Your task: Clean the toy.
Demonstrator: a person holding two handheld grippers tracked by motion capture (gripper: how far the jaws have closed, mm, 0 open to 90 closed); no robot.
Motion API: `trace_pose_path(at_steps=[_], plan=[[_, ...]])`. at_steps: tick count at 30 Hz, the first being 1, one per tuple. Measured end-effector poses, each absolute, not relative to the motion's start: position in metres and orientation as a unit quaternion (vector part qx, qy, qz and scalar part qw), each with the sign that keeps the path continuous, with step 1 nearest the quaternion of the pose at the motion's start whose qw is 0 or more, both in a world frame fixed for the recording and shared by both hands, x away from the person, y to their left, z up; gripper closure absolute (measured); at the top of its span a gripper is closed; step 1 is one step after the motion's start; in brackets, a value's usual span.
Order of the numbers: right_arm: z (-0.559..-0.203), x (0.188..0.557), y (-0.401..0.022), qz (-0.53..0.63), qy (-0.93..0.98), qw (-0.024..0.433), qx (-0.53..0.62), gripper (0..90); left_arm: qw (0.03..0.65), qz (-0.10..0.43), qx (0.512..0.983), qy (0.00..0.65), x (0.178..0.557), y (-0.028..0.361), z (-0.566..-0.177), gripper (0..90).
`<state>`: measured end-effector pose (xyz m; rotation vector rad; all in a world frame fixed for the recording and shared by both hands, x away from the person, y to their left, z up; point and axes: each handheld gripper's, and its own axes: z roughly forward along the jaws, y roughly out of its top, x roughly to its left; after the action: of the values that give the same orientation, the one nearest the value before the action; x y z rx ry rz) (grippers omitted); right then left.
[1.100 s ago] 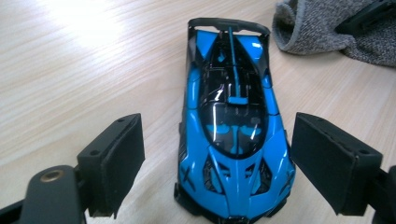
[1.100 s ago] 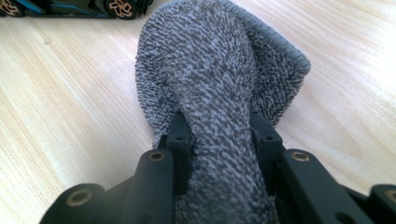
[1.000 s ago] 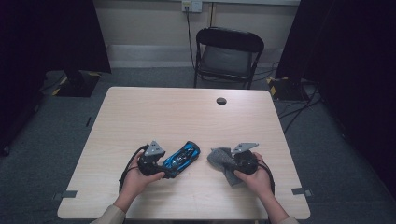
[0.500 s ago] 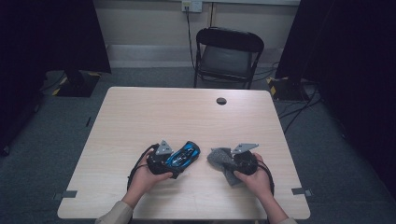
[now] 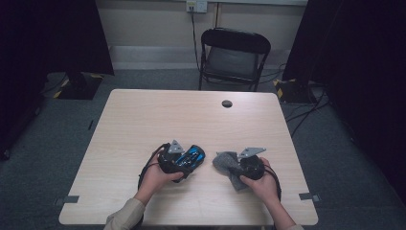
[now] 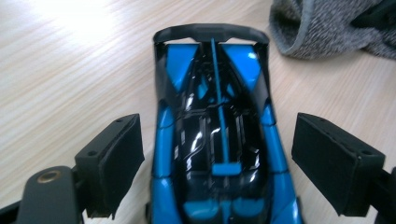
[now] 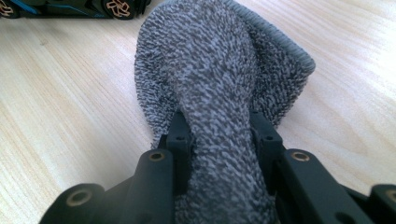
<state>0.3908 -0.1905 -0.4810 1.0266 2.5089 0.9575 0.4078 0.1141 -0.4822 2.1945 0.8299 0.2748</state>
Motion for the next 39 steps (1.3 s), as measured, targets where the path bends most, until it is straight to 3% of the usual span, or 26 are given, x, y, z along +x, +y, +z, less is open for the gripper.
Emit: trace_pose_path(at_steps=[13, 16, 31, 39], plan=[[-0.480, 0.391, -0.190, 0.326, 0.867, 0.133, 0.352, 67.6, 0.362, 0.123, 0.867, 0.320, 0.413, 0.099, -0.496, 16.0], [-0.480, 0.391, -0.190, 0.326, 0.867, 0.133, 0.353, 67.6, 0.366, 0.128, 0.865, 0.318, 0.413, 0.102, -0.495, 25.6], [-0.475, 0.393, -0.185, 0.332, 0.861, 0.136, 0.360, 68.0, 0.370, 0.111, 0.870, 0.306, 0.400, 0.112, -0.486, 26.9], [-0.466, 0.399, -0.162, 0.337, 0.865, 0.140, 0.345, 68.0, 0.368, 0.112, 0.874, 0.297, 0.388, 0.119, -0.488, 26.9]])
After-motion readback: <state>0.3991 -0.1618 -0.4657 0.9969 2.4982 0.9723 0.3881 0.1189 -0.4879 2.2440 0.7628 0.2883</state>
